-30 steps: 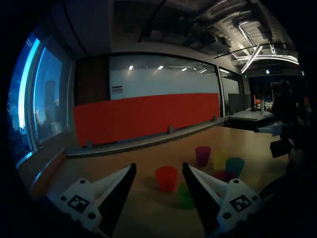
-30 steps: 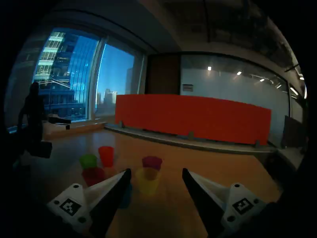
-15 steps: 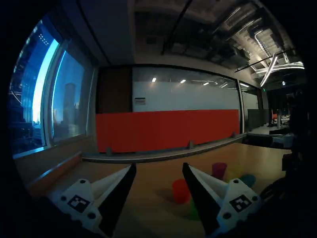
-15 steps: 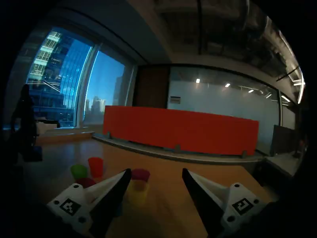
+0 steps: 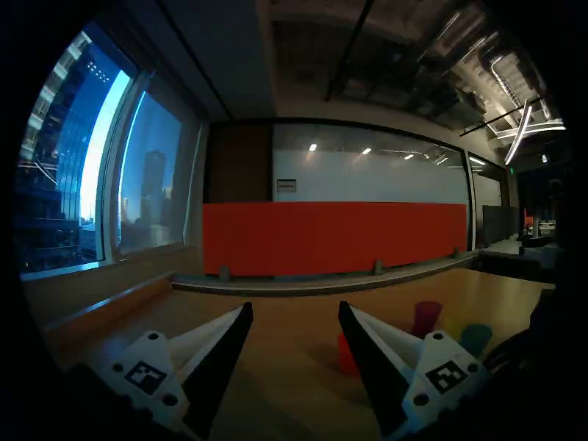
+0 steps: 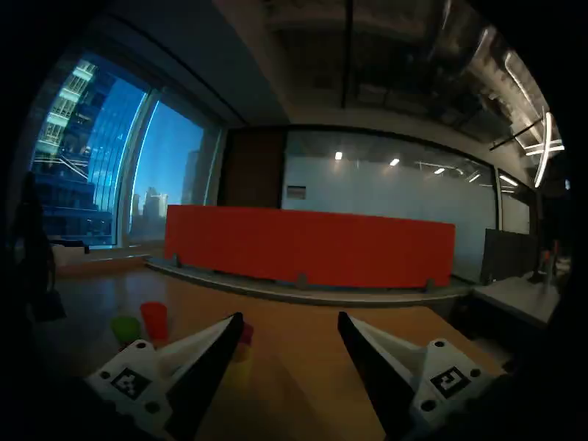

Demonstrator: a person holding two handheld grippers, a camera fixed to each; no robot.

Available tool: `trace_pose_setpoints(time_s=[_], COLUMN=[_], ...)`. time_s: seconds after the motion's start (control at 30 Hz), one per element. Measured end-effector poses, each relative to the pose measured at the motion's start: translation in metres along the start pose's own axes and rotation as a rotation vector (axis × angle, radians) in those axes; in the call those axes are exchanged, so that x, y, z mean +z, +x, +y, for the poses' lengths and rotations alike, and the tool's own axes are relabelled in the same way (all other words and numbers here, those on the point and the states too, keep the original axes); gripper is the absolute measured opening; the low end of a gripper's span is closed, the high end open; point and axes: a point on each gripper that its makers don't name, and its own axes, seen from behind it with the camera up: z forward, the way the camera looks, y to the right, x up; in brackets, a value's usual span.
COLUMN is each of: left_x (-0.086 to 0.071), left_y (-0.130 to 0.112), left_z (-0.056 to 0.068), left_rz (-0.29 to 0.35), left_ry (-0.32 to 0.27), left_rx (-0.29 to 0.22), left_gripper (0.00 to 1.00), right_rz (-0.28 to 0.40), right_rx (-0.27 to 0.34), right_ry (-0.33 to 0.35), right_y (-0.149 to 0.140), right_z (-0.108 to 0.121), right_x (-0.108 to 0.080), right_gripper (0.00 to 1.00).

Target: Pour water

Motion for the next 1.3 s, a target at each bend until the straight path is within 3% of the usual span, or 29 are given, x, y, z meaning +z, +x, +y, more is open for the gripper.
trace_pose_setpoints(time_s=[0.4, 0.97, 1.3], left_x=[0.003, 0.018, 0.025], left_y=[-0.02, -0.051, -0.072], left_z=[-0.008, -0.012, -0.022], left_rz=[0.001, -0.009, -0.023], left_ry=[0.092, 0.128, 0.121], left_rx=[0.06, 0.038, 0.016], left_gripper=[0.86, 0.86, 0.86], right_rz=[-0.043, -0.096, -0.11], right_rx=[0.028, 0.017, 0.021], right_ry=[-0.011, -0.047, -0.054], right_y=[-0.014, -0.025, -0.024], right_z=[0.001, 0.006, 0.004], right_x=[0.01, 0.017, 0.018], right_gripper=[0.99, 0.99, 0.99])
